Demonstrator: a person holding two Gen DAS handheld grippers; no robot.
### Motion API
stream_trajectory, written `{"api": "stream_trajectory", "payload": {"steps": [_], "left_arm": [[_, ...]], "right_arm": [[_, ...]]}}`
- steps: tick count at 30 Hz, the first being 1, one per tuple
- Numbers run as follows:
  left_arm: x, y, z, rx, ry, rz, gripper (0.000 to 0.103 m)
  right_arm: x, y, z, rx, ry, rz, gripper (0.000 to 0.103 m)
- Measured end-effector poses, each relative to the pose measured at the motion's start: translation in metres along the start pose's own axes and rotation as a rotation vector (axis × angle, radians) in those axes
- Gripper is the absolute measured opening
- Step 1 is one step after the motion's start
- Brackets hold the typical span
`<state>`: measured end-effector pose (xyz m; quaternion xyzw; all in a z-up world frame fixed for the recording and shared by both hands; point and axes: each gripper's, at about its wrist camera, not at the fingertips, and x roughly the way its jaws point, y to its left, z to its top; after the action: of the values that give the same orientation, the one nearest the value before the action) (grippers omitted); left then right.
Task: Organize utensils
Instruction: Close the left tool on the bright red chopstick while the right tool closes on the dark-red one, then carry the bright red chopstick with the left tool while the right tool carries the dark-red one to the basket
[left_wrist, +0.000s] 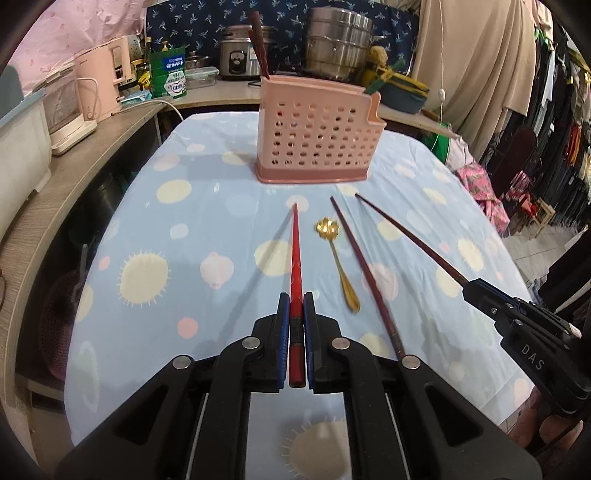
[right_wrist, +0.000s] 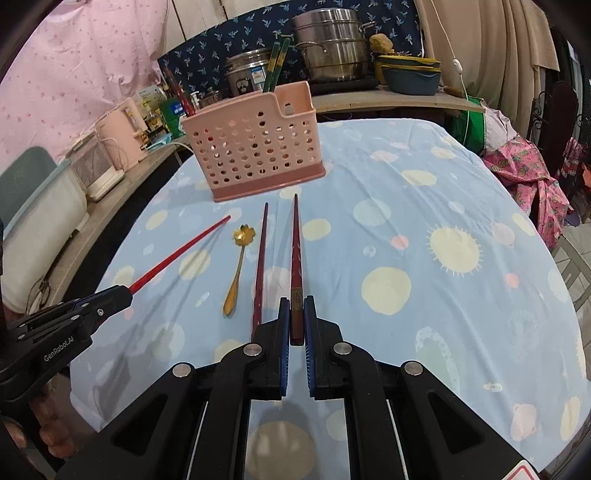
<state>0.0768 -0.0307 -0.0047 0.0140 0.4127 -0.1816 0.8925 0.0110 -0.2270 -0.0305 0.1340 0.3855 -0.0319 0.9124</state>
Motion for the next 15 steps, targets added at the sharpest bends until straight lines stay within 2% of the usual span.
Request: {"api": "stream_trajectory", "payload": {"steps": [15], "left_arm": [[-0.033, 0.011, 0.059, -0.045, -0.145, -0.009, 0.007]], "right_arm": [[-0.047, -0.007, 0.064, 0.056, -0.182, 0.048, 0.008]]}}
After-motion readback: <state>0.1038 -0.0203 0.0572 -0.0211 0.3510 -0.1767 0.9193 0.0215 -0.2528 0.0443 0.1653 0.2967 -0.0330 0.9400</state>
